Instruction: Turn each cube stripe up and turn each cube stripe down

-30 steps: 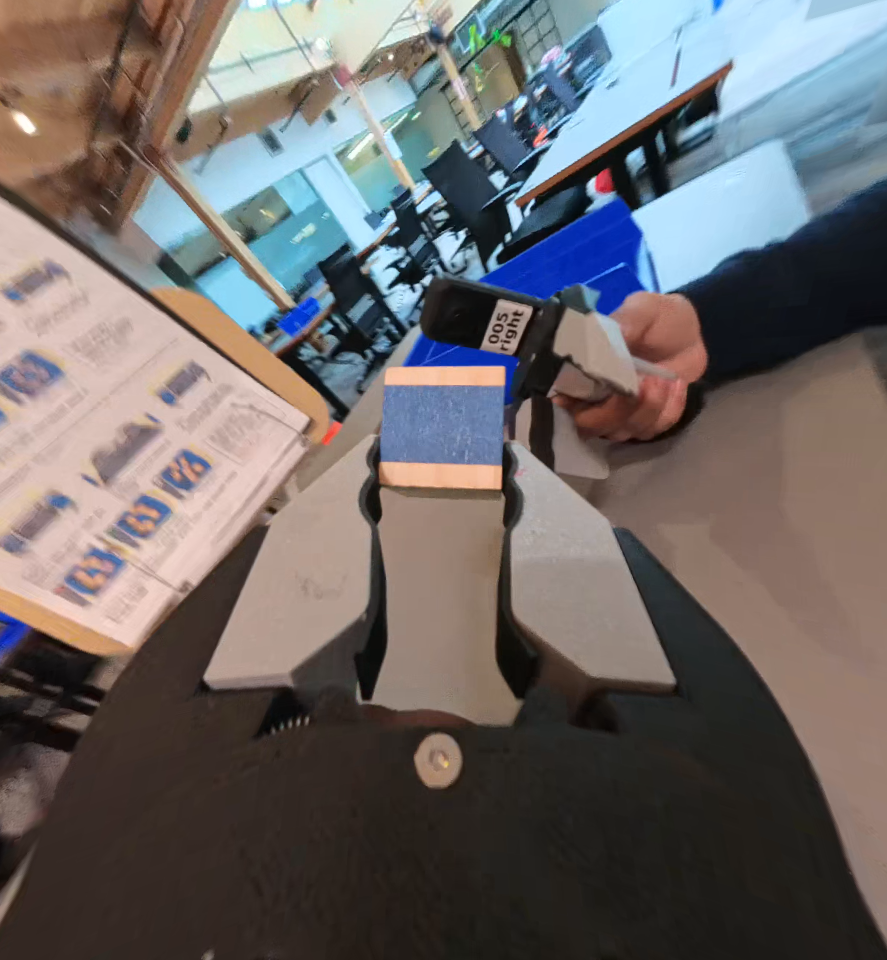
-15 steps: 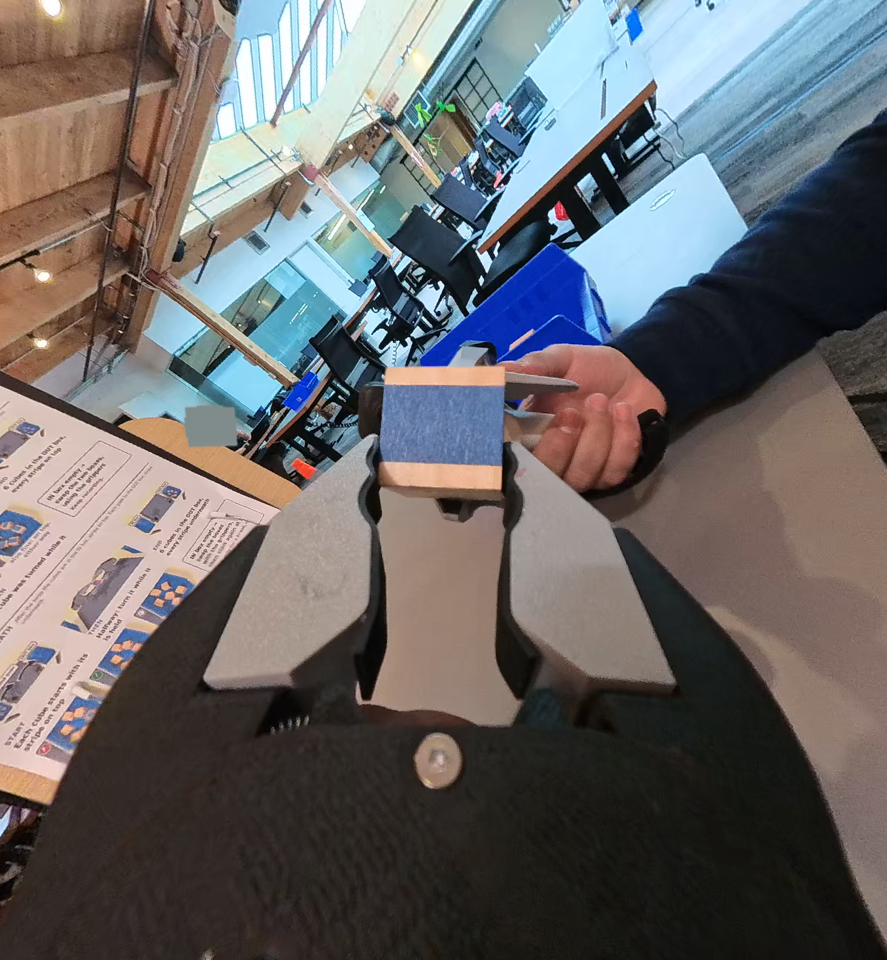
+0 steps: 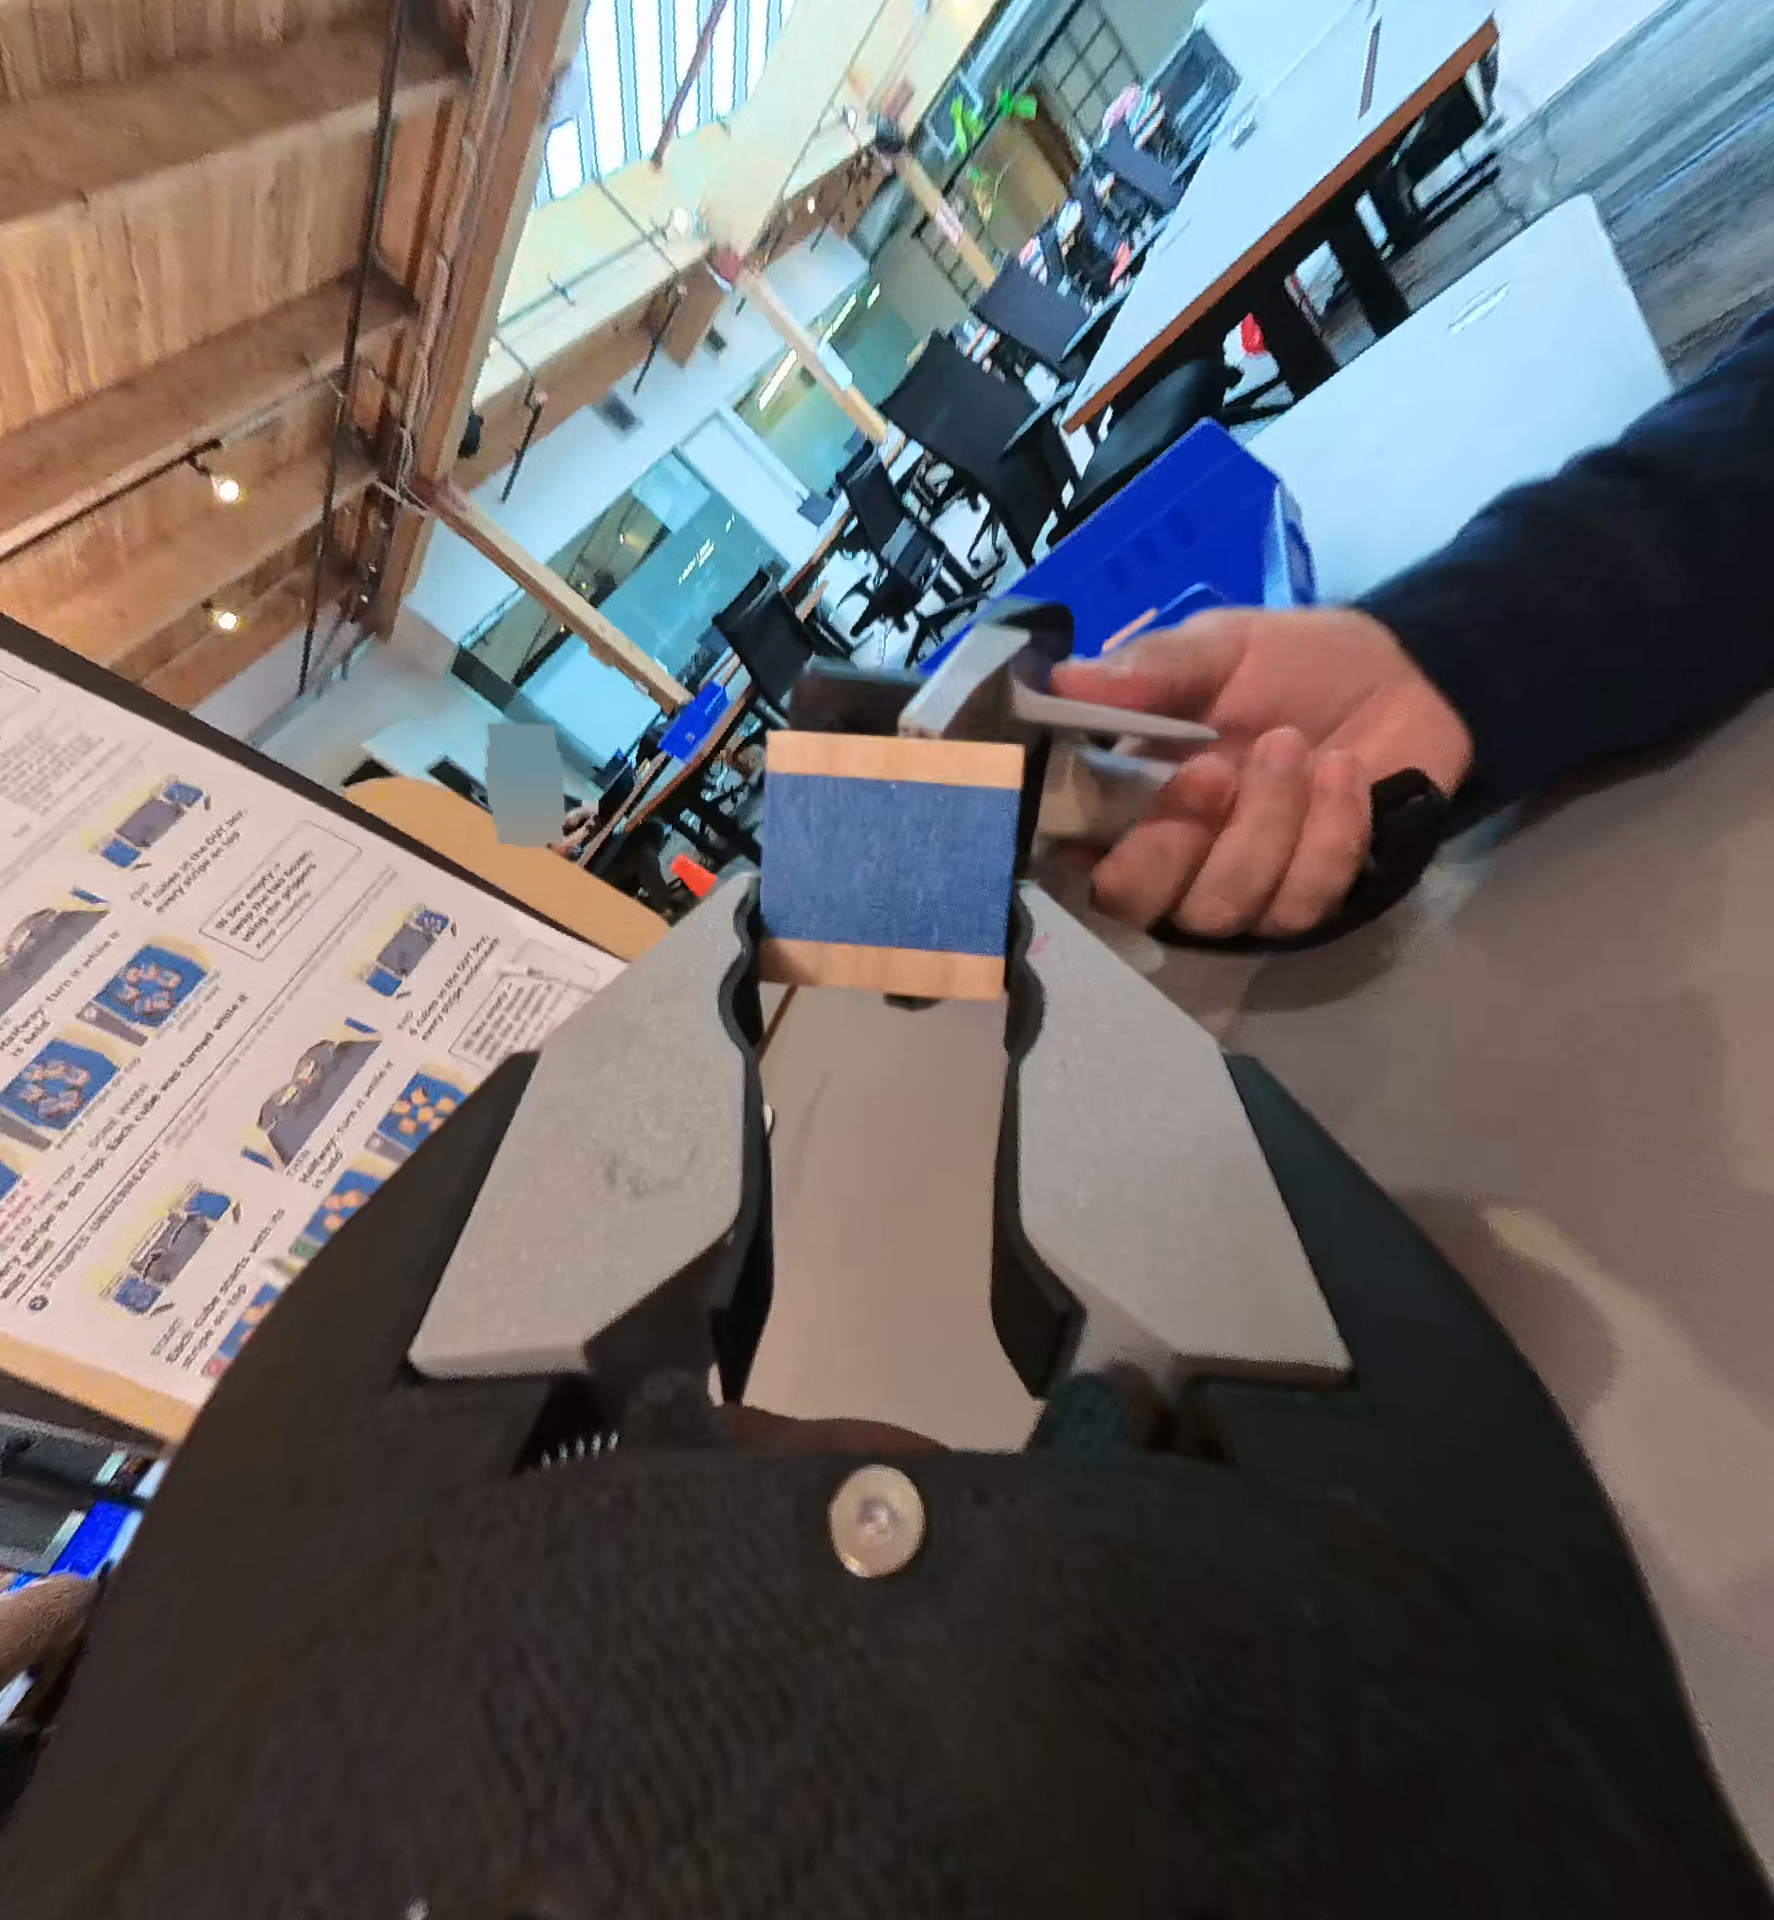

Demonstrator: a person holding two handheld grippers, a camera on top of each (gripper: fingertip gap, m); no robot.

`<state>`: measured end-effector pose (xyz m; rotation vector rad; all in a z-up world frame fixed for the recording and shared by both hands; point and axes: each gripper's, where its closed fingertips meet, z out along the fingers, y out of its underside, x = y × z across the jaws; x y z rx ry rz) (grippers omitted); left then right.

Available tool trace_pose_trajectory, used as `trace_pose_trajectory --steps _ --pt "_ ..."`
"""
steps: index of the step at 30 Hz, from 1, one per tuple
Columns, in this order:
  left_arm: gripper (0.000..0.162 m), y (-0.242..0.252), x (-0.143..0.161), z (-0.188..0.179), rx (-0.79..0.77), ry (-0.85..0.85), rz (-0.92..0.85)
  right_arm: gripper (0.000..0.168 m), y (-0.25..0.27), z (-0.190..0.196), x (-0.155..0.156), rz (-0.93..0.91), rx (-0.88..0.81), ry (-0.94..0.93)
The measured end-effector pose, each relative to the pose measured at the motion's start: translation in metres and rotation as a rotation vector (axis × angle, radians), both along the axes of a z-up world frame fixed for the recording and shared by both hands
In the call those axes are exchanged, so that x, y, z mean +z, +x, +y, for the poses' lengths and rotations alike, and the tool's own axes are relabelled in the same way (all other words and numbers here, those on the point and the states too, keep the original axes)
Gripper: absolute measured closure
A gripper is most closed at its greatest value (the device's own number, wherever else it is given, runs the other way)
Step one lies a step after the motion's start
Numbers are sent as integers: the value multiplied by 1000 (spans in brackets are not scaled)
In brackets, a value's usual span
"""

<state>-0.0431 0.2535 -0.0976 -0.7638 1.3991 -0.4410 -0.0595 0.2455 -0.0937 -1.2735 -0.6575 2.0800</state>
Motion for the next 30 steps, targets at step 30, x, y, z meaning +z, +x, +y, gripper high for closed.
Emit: trace_pose_trajectory --steps 30 --pt "94 -89 -62 51 502 -472 46 109 363 29 -120 -1756 -1223 -116"
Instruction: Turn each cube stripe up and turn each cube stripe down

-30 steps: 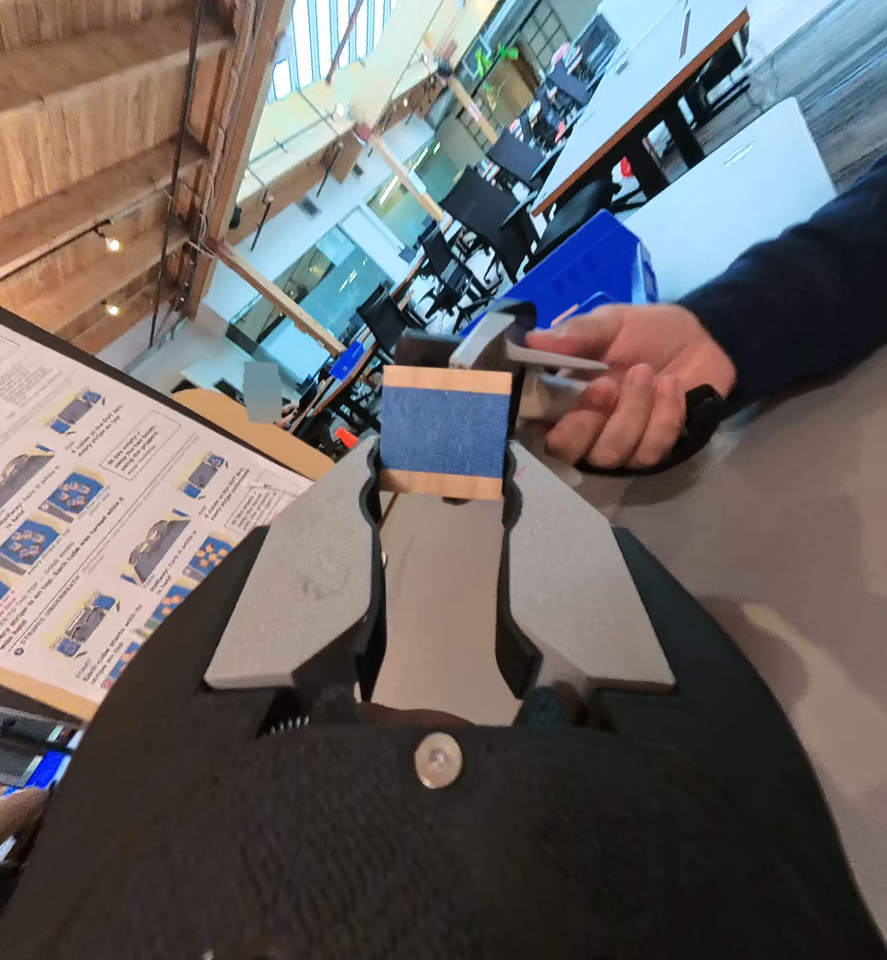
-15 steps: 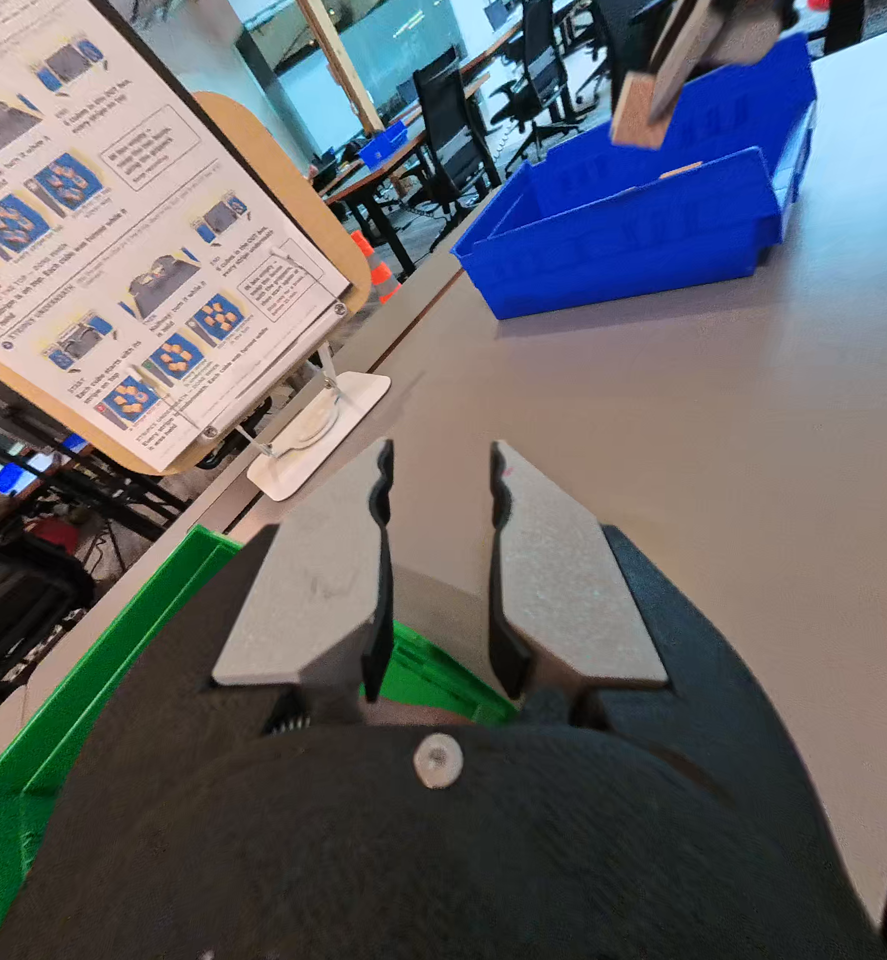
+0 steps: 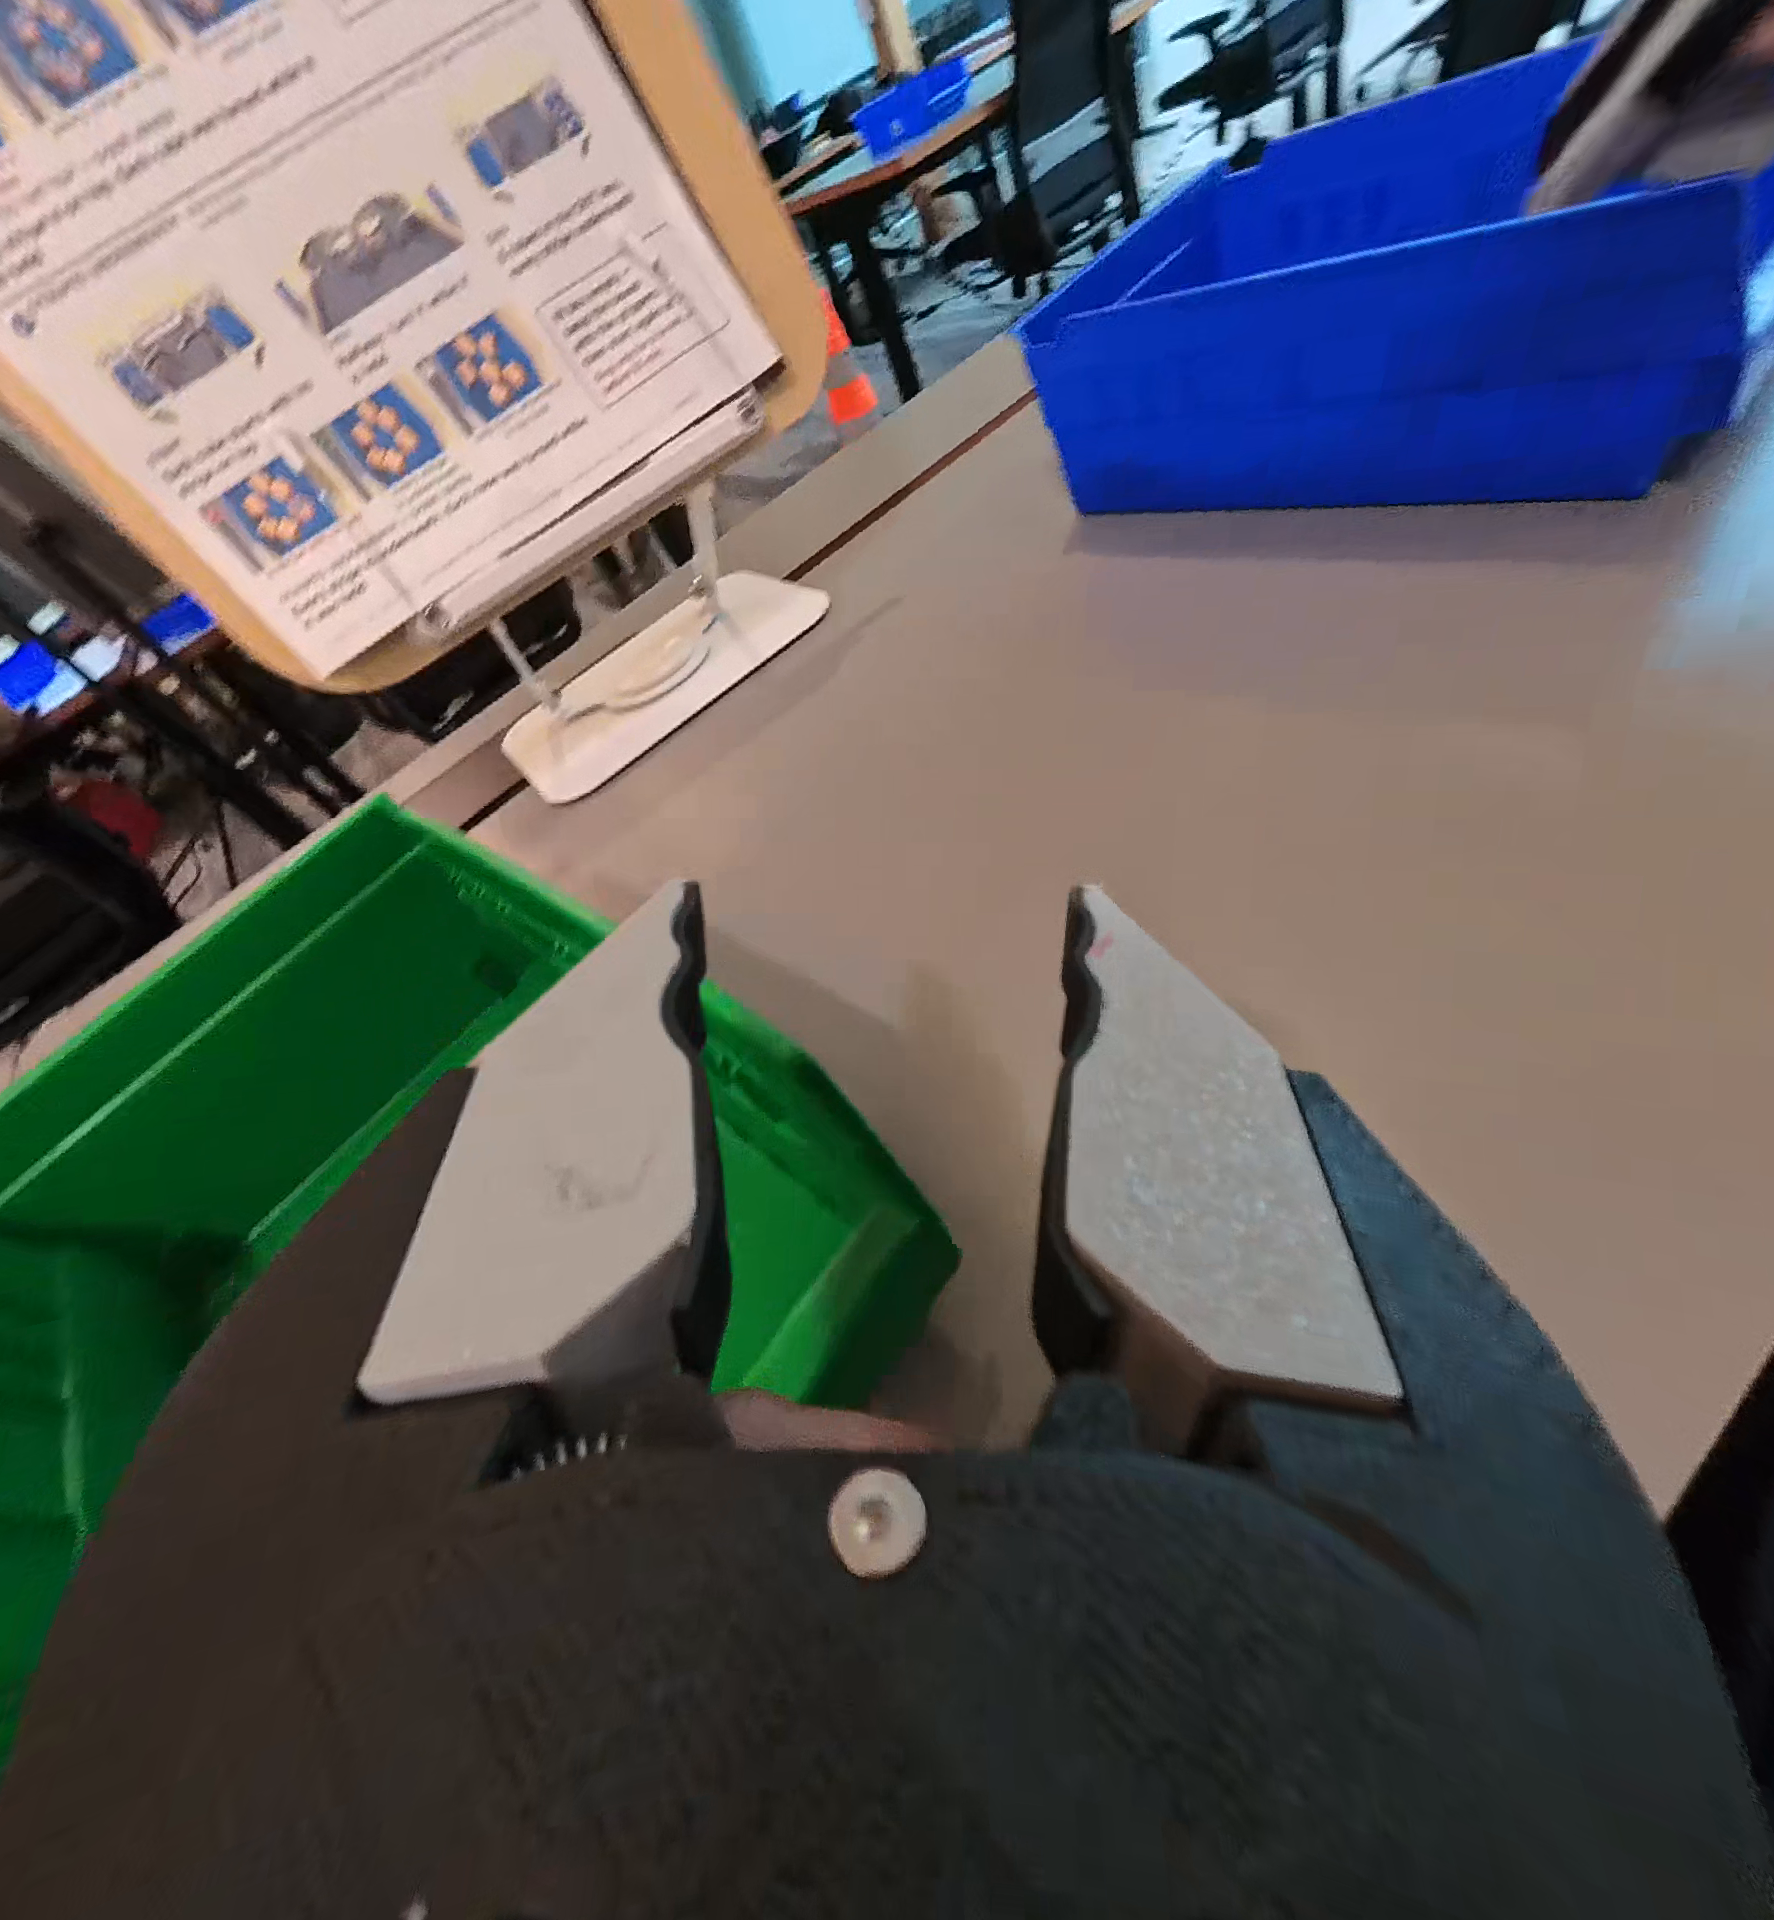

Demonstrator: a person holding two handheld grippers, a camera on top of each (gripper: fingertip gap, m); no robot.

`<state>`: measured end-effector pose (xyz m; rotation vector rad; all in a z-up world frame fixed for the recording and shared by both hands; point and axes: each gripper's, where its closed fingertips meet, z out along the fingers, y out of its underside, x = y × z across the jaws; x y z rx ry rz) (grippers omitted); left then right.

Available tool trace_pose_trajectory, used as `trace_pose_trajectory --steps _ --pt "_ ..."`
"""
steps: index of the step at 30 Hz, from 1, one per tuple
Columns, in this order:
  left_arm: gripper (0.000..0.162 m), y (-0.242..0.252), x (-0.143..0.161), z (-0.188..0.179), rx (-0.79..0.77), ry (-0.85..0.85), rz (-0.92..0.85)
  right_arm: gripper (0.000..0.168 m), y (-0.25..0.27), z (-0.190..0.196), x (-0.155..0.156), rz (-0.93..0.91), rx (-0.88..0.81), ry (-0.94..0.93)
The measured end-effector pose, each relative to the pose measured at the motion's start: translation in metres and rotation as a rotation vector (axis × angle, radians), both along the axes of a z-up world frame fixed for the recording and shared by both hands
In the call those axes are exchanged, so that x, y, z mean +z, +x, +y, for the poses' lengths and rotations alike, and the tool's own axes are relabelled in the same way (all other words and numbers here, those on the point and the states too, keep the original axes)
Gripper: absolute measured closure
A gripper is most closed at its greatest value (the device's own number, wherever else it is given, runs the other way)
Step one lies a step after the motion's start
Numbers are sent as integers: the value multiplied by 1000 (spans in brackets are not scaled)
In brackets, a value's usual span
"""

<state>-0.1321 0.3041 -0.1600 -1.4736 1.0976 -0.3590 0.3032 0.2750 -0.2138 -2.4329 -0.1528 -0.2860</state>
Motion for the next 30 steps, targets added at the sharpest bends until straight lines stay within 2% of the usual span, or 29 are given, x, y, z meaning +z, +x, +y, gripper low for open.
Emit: trace_pose_trajectory --steps 2,4,6,8,11,12,13,15,16,17,18,19,20,23,26,30 --pt "90 -8 -6 4 63 -32 -24 100 -13 -15 25 85 45 137" --pt "87 -16 -19 8 130 -74 -36 98 -44 -35 45 243 171 256" --pt "87 -24 -35 20 233 -72 -27 90 -79 -59 58 416 308 316" --pt "87 -24 -48 29 303 -68 -20 79 -106 -76 57 524 386 328" --pt "91 -20 -54 45 379 -77 -11 75 -117 -69 26 424 326 301" --pt "100 -19 -54 51 394 -80 -7 77 -117 -62 15 358 287 307" --pt "119 -18 -55 56 404 -86 3 80 -116 -54 6 302 254 313" --pt "129 -22 -55 65 433 -107 5 83 -110 -38 -5 177 207 339" --pt "140 -31 -53 71 479 -101 8 85 -97 -30 -9 77 158 347" --pt "157 -46 -48 77 543 -70 15 103 -88 -25 -14 -7 138 325" --pt "160 -59 -45 81 554 -45 23 120 -92 -23 -14 -36 170 321" --pt "160 -67 -44 81 515 -93 -16 155 -102 -23 -11 -15 198 318" --pt "160 -74 -42 79 475 -153 -77 158 -102 -23 -9 -21 156 309" --pt "161 -99 -16 79 467 -119 -168 155 -129 -17 -10 2 155 291" --pt "162 -126 14 79 523 -71 -186 151 -173 -9 -9 34 162 304" --pt "161 -149 61 65 493 -7 -293 146 -247 8 -9 44 186 321"
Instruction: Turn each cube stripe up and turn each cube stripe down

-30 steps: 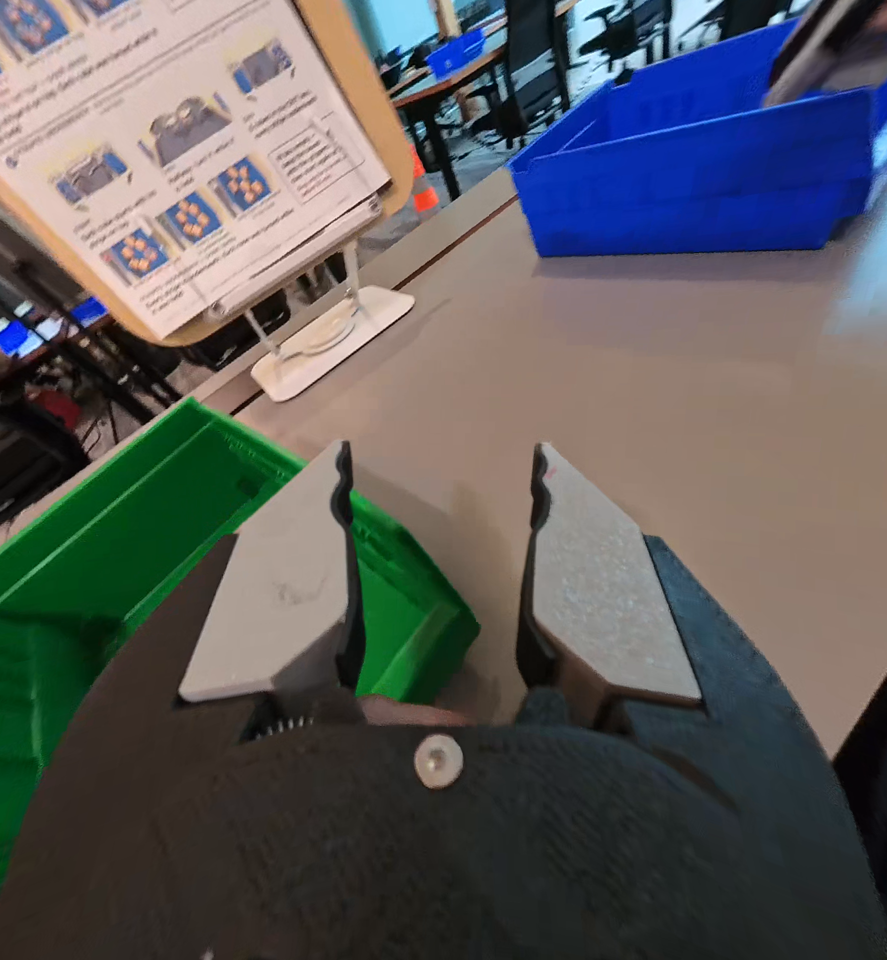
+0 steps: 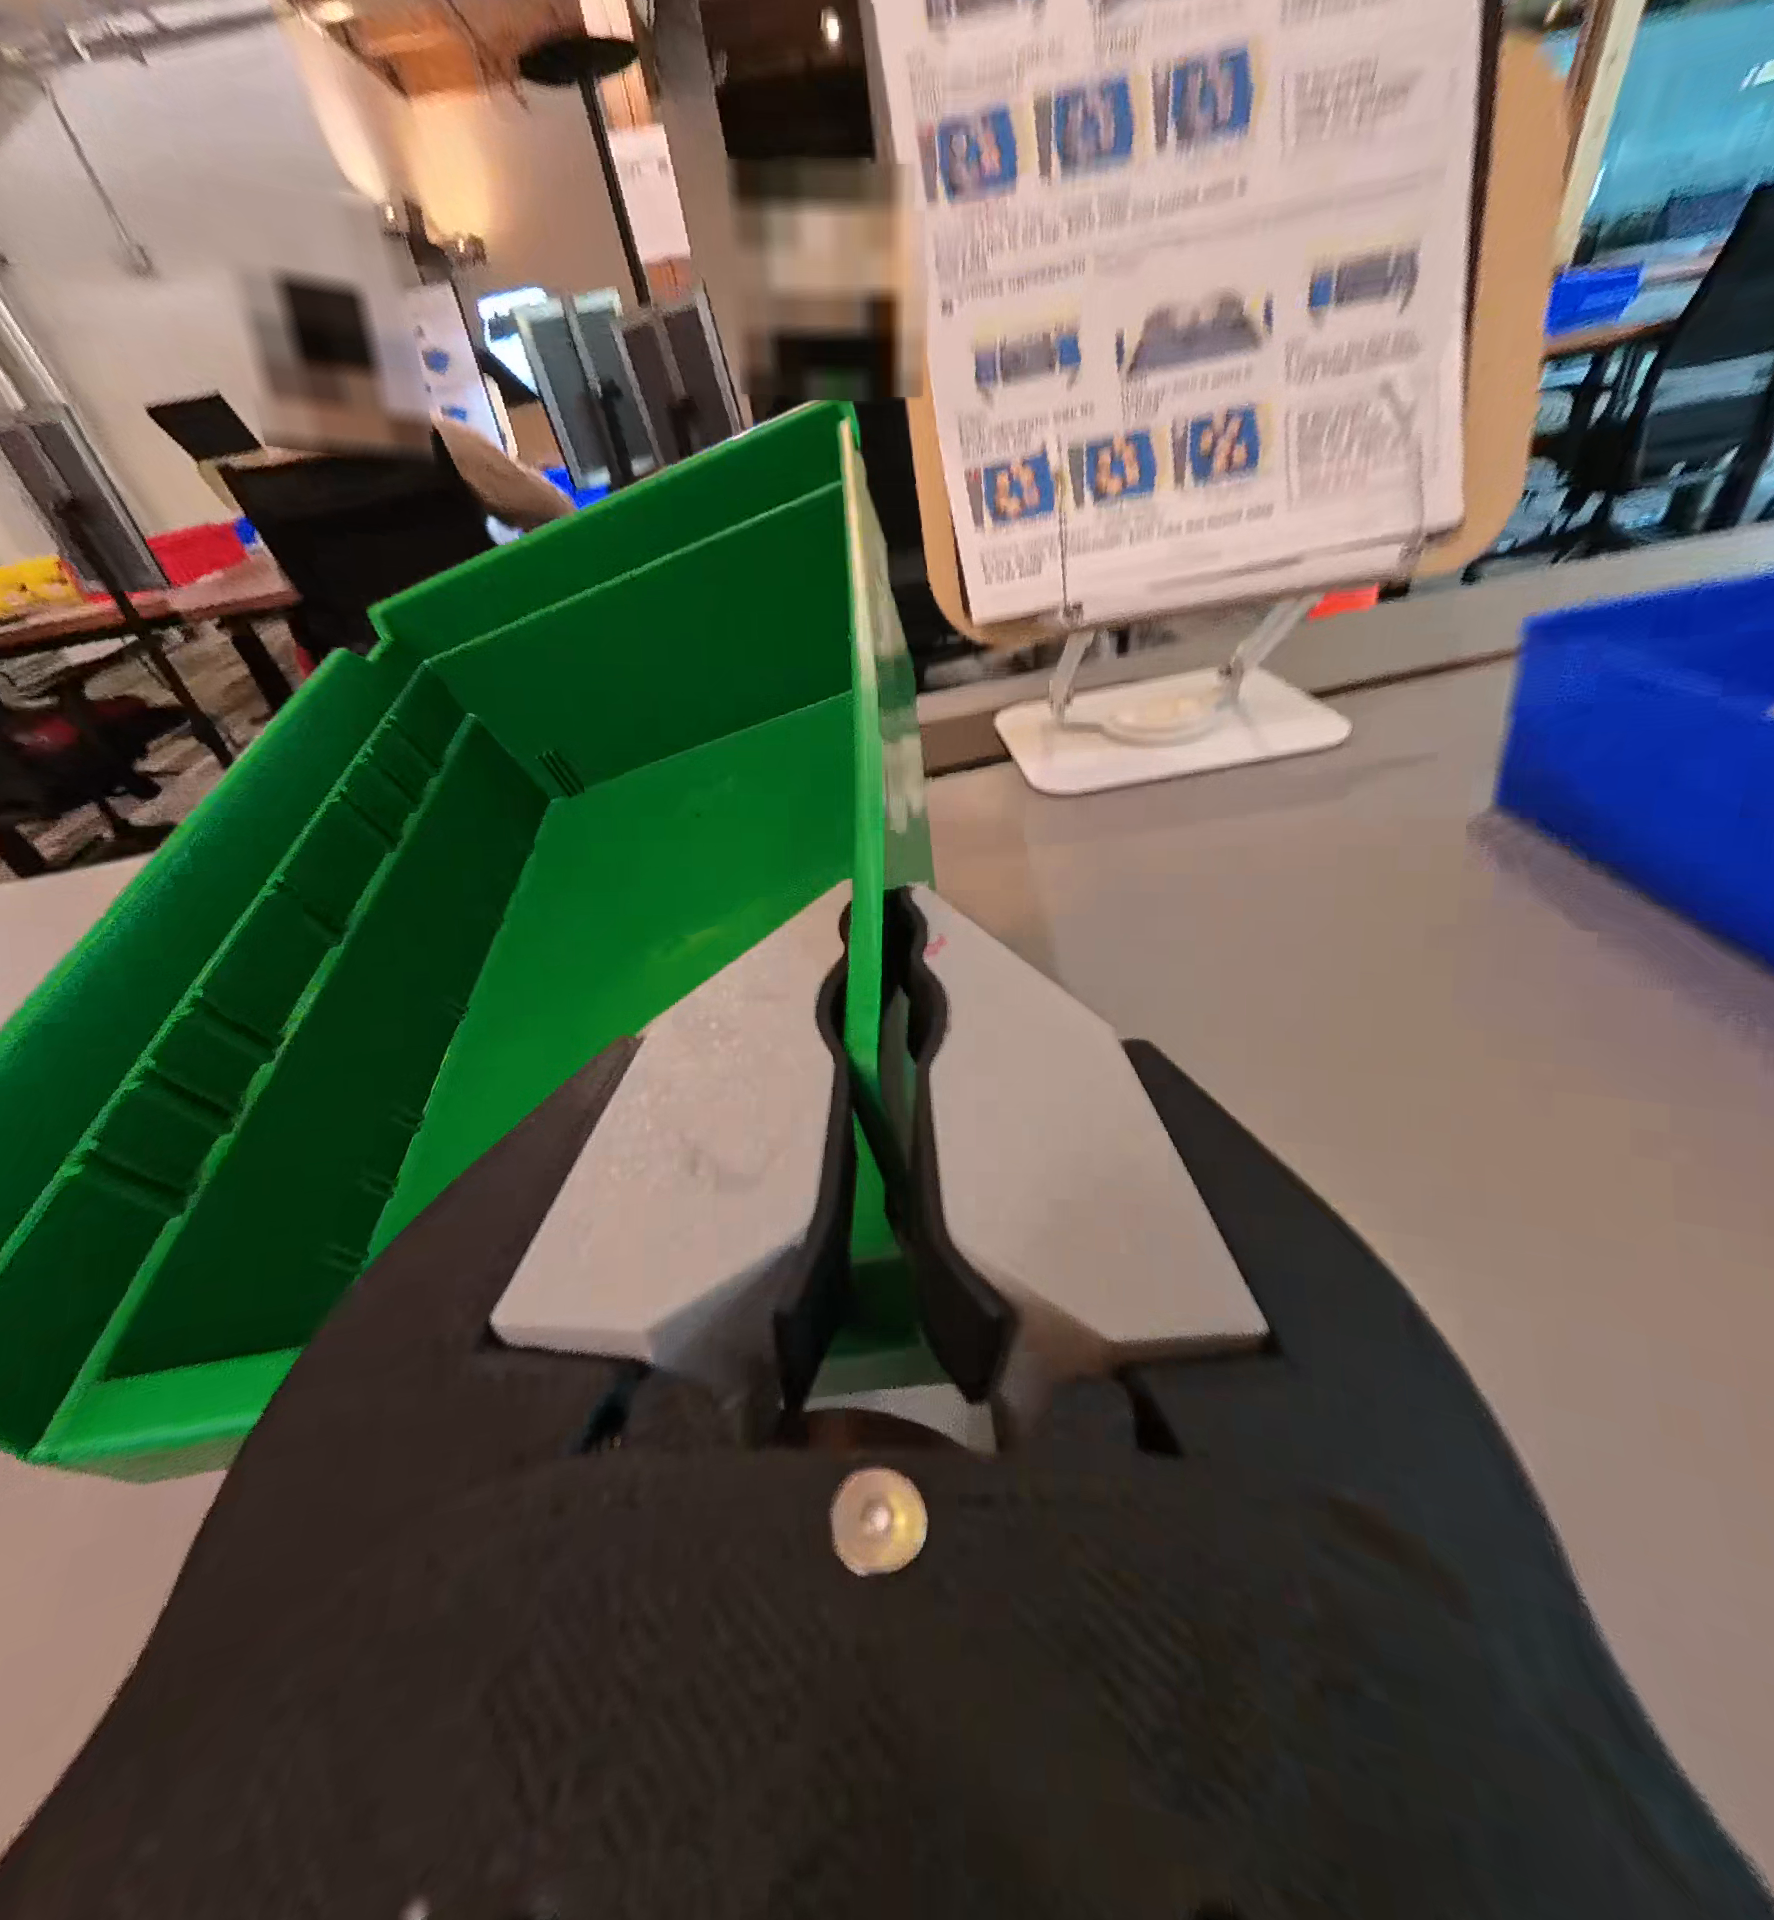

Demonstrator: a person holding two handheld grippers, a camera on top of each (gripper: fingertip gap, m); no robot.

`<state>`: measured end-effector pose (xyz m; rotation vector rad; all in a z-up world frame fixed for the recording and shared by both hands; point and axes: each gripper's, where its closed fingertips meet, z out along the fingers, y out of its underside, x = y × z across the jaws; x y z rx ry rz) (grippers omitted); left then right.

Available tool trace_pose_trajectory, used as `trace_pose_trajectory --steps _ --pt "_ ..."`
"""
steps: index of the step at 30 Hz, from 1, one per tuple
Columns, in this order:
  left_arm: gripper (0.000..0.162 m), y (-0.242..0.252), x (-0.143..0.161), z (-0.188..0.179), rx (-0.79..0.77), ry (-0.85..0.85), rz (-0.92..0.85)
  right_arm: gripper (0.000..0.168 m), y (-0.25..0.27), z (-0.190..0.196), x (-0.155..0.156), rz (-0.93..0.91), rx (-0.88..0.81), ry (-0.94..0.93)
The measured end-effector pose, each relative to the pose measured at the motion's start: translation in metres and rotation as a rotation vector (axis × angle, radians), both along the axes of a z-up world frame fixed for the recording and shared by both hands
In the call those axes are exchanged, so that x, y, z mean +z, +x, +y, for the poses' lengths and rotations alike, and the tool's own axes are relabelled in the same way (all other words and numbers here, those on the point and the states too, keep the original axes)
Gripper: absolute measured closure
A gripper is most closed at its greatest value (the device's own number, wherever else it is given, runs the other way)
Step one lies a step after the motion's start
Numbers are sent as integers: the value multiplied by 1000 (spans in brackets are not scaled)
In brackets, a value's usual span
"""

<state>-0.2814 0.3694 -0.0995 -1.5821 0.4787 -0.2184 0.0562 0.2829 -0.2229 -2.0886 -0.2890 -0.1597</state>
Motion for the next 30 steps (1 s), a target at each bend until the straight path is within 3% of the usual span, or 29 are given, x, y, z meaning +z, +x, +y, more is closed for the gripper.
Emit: trace_pose_trajectory --steps 4,11,19,22,25,30 --pt "161 -17 29 -14 -17 58 -76 142 -84 23 -1 10 46 -9" --pt "161 -55 40 -17 28 73 -145 133 -237 71 -1 34 208 -35" --pt "161 -116 63 -24 214 163 -100 133 -365 117 15 126 321 -14" --pt "161 -119 70 -31 241 196 -65 133 -374 98 54 181 396 74" --pt "162 -103 81 -45 185 236 -71 127 -348 54 93 238 558 149" --pt "161 -12 97 -84 -67 307 -18 124 -204 0 134 265 542 312"
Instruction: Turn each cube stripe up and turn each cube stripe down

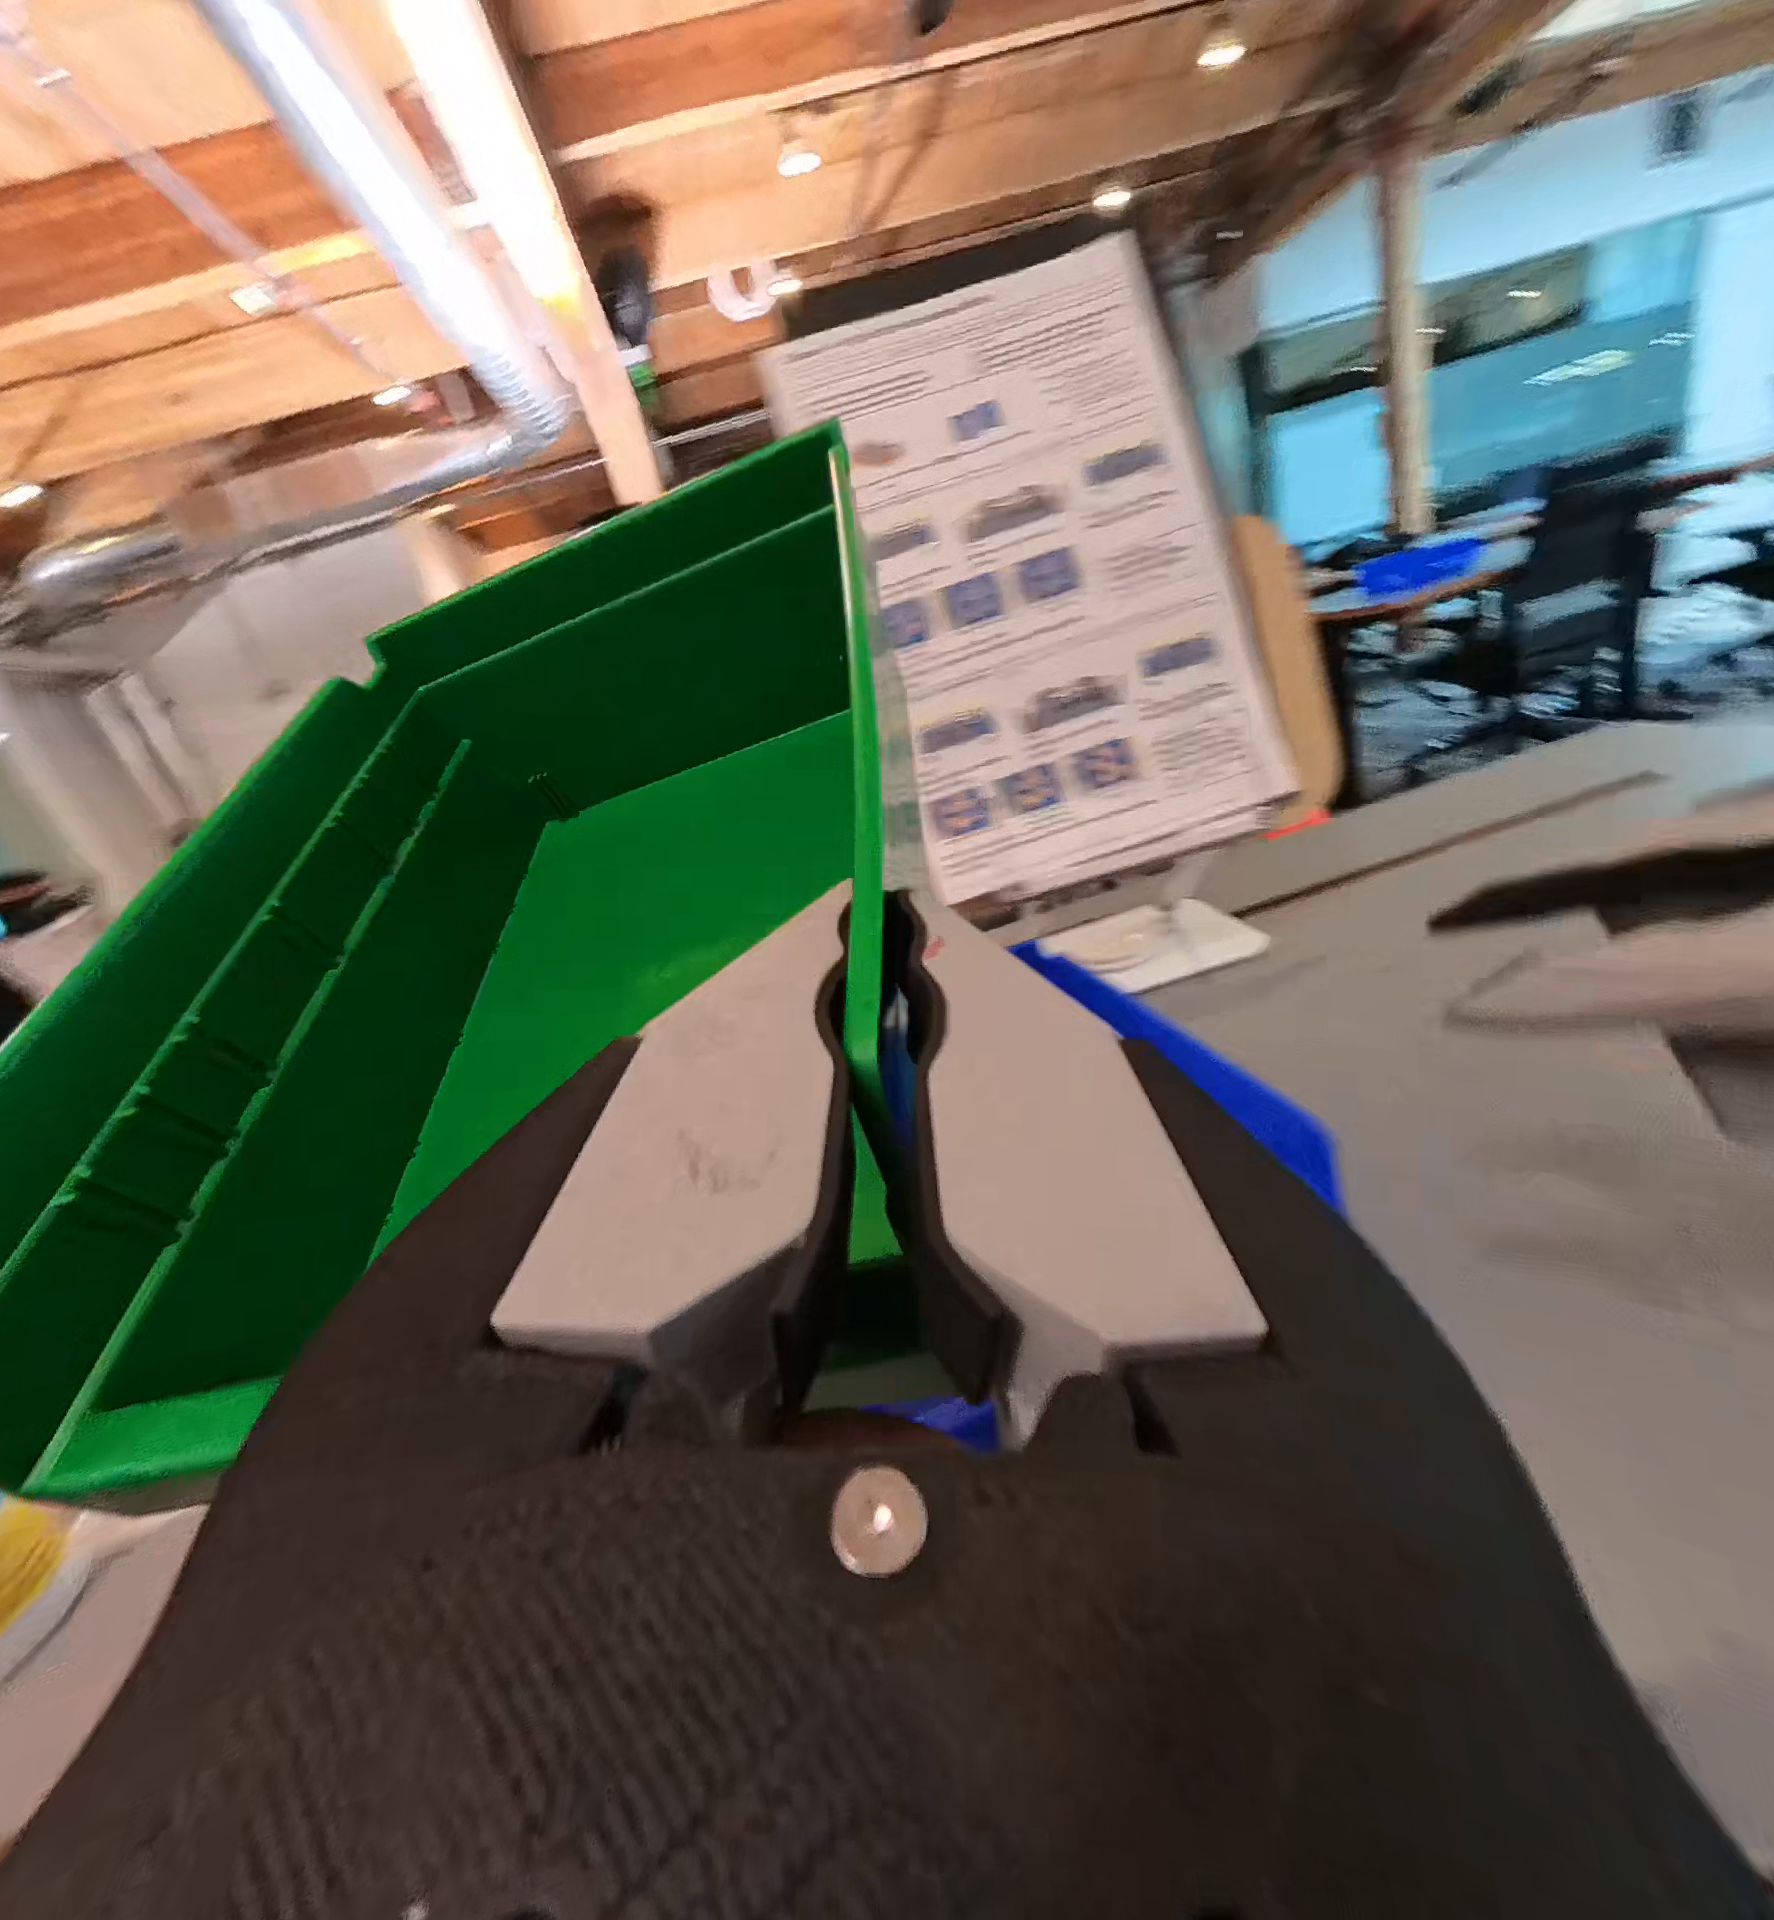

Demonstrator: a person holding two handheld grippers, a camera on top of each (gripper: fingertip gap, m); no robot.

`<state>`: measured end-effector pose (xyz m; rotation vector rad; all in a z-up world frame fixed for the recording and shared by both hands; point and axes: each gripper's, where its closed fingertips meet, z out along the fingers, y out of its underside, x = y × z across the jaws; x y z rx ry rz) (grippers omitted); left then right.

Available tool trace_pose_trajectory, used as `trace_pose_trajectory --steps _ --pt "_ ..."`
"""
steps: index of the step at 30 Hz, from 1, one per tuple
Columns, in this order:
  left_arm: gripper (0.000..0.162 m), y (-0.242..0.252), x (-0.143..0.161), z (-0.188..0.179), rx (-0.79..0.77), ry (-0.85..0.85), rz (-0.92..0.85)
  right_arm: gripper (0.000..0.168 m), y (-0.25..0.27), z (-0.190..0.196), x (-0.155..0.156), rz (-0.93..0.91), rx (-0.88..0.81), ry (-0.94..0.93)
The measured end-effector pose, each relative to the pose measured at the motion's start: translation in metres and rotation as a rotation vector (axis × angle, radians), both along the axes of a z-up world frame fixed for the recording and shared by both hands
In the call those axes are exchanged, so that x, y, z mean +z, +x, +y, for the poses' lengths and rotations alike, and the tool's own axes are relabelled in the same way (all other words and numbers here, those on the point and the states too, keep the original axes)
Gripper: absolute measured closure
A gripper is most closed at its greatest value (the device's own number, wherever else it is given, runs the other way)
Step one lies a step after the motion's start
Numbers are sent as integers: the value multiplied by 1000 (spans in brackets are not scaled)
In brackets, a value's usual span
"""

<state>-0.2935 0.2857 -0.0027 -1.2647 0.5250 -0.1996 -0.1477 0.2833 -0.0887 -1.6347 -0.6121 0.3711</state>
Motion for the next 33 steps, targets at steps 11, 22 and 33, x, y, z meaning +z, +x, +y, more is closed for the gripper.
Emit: trace_pose_trajectory --steps 11,22,33 --pt "160 287 -58 -88 -600 -36 260 120 340 -95 -42 -78 -555 -179" --pt "159 455 -185 -100 -781 -400 373 119 362 -113 -80 -15 -581 -267" --pt "106 281 -135 -59 -683 -337 351 118 191 -102 -74 64 -161 -285"
